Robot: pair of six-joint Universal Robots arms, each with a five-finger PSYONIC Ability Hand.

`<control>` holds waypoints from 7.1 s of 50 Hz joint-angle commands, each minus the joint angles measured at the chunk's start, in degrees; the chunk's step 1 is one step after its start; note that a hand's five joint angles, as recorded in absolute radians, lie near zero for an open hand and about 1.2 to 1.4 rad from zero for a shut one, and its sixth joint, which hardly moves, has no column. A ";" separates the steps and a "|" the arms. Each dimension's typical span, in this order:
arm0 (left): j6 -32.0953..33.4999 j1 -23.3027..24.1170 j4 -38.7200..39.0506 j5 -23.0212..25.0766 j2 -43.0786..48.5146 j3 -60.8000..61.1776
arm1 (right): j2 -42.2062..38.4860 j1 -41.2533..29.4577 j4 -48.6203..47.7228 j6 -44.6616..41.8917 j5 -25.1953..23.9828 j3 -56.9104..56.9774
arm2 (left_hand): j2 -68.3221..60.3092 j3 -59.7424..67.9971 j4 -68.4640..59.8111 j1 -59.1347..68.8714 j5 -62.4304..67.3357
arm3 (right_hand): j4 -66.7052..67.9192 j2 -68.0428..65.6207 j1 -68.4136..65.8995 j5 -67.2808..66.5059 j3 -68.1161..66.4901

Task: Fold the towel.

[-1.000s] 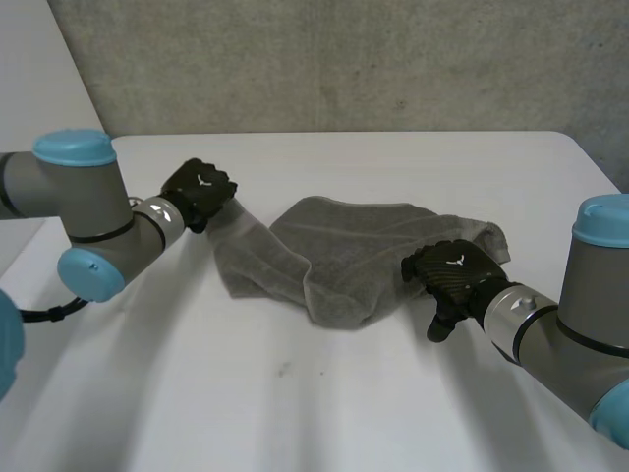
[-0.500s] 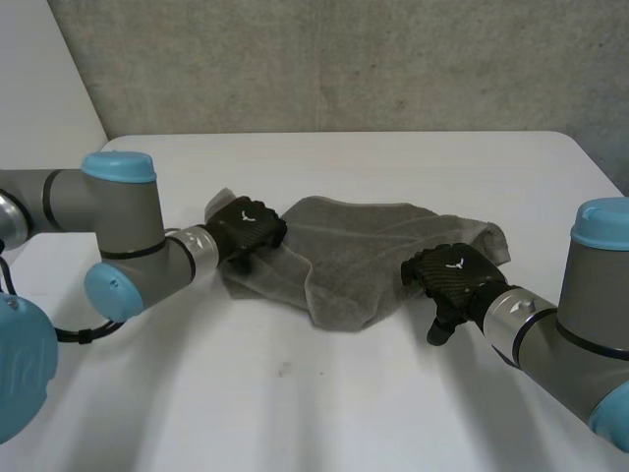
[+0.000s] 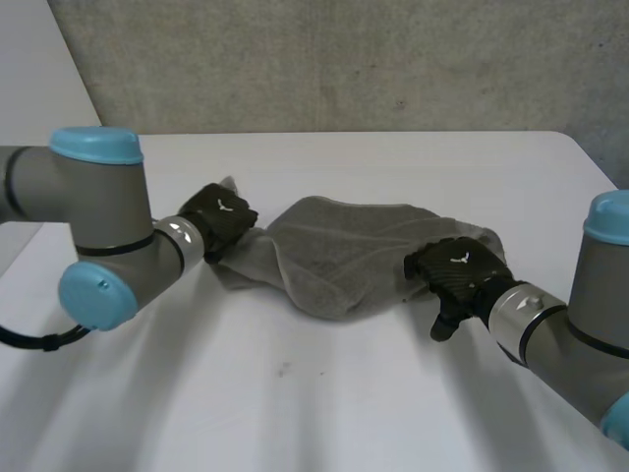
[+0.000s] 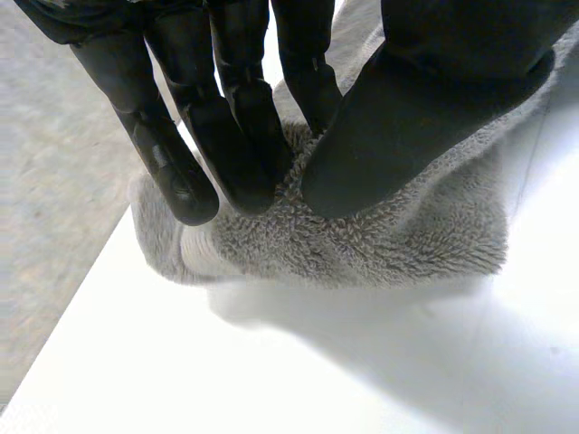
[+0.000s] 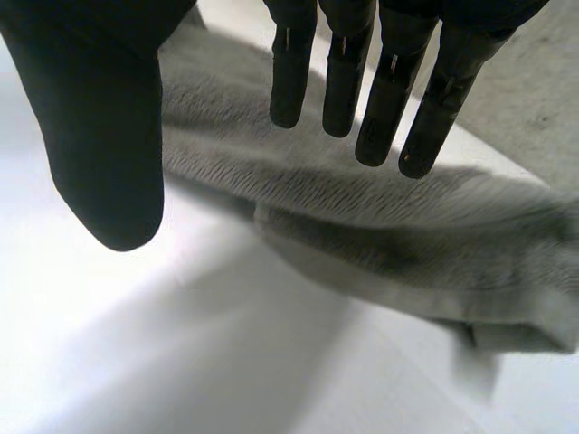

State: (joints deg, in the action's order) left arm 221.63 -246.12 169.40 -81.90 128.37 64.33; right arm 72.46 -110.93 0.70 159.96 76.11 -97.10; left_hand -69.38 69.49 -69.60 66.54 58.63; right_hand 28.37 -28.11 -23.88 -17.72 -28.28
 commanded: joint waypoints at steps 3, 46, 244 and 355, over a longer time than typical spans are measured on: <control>-1.11 0.82 5.77 -1.86 -14.02 16.26 | 3.66 -0.78 2.38 14.85 -1.84 -0.37 | -10.62 10.51 -10.40 13.46 11.37 | 2.74 -3.00 -7.23 -3.39 -2.83; -11.83 6.53 12.36 -7.13 -37.22 31.90 | 12.88 -1.49 3.20 0.45 -2.78 8.47 | -10.62 10.51 -10.40 13.46 11.37 | 51.63 -51.89 -56.12 -52.28 -51.72; -20.71 0.65 15.00 1.92 -4.44 19.43 | 1.81 34.38 -7.99 -20.48 -14.76 -7.05 | 30.07 -30.18 30.28 -27.22 -29.31 | 51.63 -51.89 -56.12 -52.28 -51.72; -15.61 -4.28 35.21 -8.98 -22.46 36.65 | 5.68 20.06 -3.59 4.13 -12.23 -11.70 | -10.62 10.51 -10.40 13.46 11.37 | -2.81 2.56 -1.68 2.16 2.73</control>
State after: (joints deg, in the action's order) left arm 206.04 -250.22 204.59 -90.89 106.73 101.04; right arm 77.34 -87.30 -1.65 158.98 56.51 -107.29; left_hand -69.75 69.74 -69.71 68.19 59.27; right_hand 23.52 -24.54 -21.20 -12.94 -24.36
